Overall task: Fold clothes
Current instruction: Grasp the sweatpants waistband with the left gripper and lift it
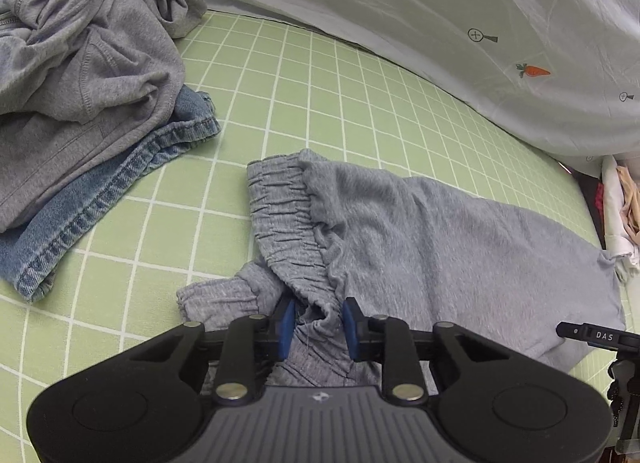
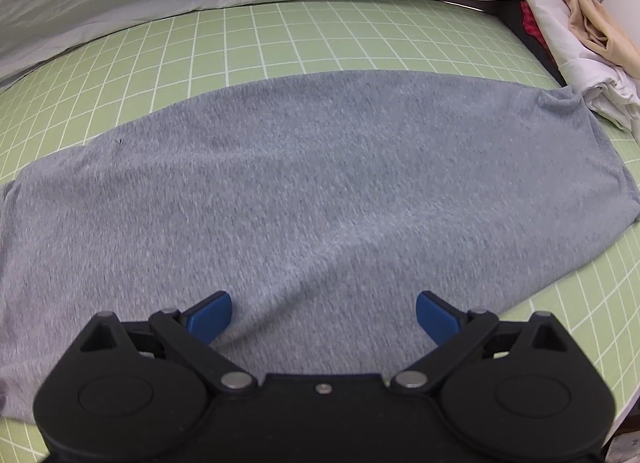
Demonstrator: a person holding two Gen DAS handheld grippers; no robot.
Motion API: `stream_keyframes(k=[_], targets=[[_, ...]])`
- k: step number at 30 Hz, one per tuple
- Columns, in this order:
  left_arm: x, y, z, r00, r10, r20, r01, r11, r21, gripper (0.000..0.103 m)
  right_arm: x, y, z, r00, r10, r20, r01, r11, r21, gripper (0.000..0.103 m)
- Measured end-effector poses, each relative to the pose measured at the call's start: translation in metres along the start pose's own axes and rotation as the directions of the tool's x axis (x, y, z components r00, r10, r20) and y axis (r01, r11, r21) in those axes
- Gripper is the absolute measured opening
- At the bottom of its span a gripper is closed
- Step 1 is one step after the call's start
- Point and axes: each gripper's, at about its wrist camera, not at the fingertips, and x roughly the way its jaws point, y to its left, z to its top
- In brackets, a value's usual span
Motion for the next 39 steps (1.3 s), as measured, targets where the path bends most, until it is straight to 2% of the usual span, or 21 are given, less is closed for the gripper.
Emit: stream_keyframes(k=[3, 7, 9, 12, 13, 14, 17, 20, 25, 26, 28, 30, 32, 34, 35, 36, 39], targets=[[0.002, 0.006, 0.004, 0.999, -0.035, -0.004, 0.035, 0.998, -0.051, 0.027, 0.002, -0.001, -0.002, 1.0, 0.005, -0.009, -0.004, 1.0, 0.014, 0.1], [0.018, 0.003, 0.008, 0.998, 0.042, -0.053, -0.045, 0.998, -0.045, 0.032, 0.003, -0.001, -0.004, 1.0, 0.01, -0.016, -0.01, 1.0, 0.027, 0.1], [0.026, 0.004, 0.008, 0.996, 0.039, -0.077, -0.044, 0.997, -0.06, 0.037, 0.003, -0.001, -0.005, 1.0, 0.011, -0.016, -0.011, 1.0, 0.03, 0.1], [0.03, 0.004, 0.009, 0.997, 0.03, -0.074, -0.037, 0.995, -0.091, 0.034, 0.002, -0.002, -0.005, 1.0, 0.008, -0.014, -0.008, 0.999, 0.031, 0.1], [0.029, 0.004, 0.009, 0.997, 0.031, -0.065, -0.038, 0.994, -0.099, 0.032, 0.002, -0.003, -0.005, 1.0, 0.007, -0.015, -0.007, 0.999, 0.033, 0.1], [0.026, 0.005, 0.009, 0.998, 0.03, -0.052, -0.035, 0.994, -0.106, 0.021, 0.002, -0.004, -0.005, 1.0, 0.007, -0.016, -0.007, 0.999, 0.036, 0.1], [0.01, 0.009, 0.005, 1.0, -0.003, 0.01, 0.004, 0.99, -0.137, 0.008, 0.003, -0.004, -0.005, 1.0, 0.008, -0.02, -0.008, 0.999, 0.039, 0.1], [-0.02, 0.015, -0.003, 0.994, -0.055, 0.093, 0.07, 0.985, -0.161, 0.007, 0.005, -0.002, -0.004, 1.0, 0.008, -0.025, -0.007, 1.0, 0.03, 0.1], [-0.065, 0.028, -0.033, 0.967, -0.159, 0.198, 0.199, 0.958, -0.204, 0.007, 0.007, 0.002, -0.004, 0.999, 0.016, -0.034, -0.016, 1.0, 0.004, 0.1], [-0.069, 0.029, -0.04, 0.967, -0.157, 0.203, 0.199, 0.958, -0.207, 0.008, 0.007, 0.002, -0.004, 0.999, 0.018, -0.036, -0.018, 1.0, -0.003, 0.1], [-0.063, 0.031, -0.056, 0.981, -0.087, 0.176, 0.128, 0.962, -0.242, 0.009, 0.008, 0.002, -0.004, 0.999, 0.026, -0.042, -0.026, 1.0, -0.013, 0.1], [-0.055, 0.035, -0.07, 0.99, -0.008, 0.144, 0.05, 0.956, -0.288, 0.015, 0.009, 0.002, -0.005, 0.998, 0.035, -0.047, -0.036, 0.999, -0.017, 0.1], [-0.048, 0.036, -0.079, 0.99, 0.061, 0.125, -0.018, 0.946, -0.322, 0.019, 0.008, 0.002, -0.005, 0.998, 0.038, -0.044, -0.039, 0.999, -0.026, 0.1], [-0.046, 0.035, -0.083, 0.986, 0.117, 0.115, -0.073, 0.941, -0.329, 0.035, 0.006, 0.002, -0.005, 0.998, 0.04, -0.041, -0.042, 0.999, -0.035, 0.1], [-0.045, 0.035, -0.083, 0.984, 0.143, 0.11, -0.1, 0.939, -0.328, 0.051, 0.005, 0.002, -0.004, 0.999, 0.04, -0.037, -0.041, 0.998, -0.037, 0.1], [-0.045, 0.035, -0.083, 0.981, 0.163, 0.109, -0.12, 0.938, -0.326, 0.061, 0.004, 0.002, -0.004, 0.999, 0.038, -0.033, -0.04, 0.998, -0.038, 0.1], [-0.041, 0.035, -0.079, 0.982, 0.154, 0.106, -0.113, 0.942, -0.316, 0.064, 0.001, 0.002, -0.003, 0.999, 0.036, -0.027, -0.037, 0.999, -0.038, 0.1]])
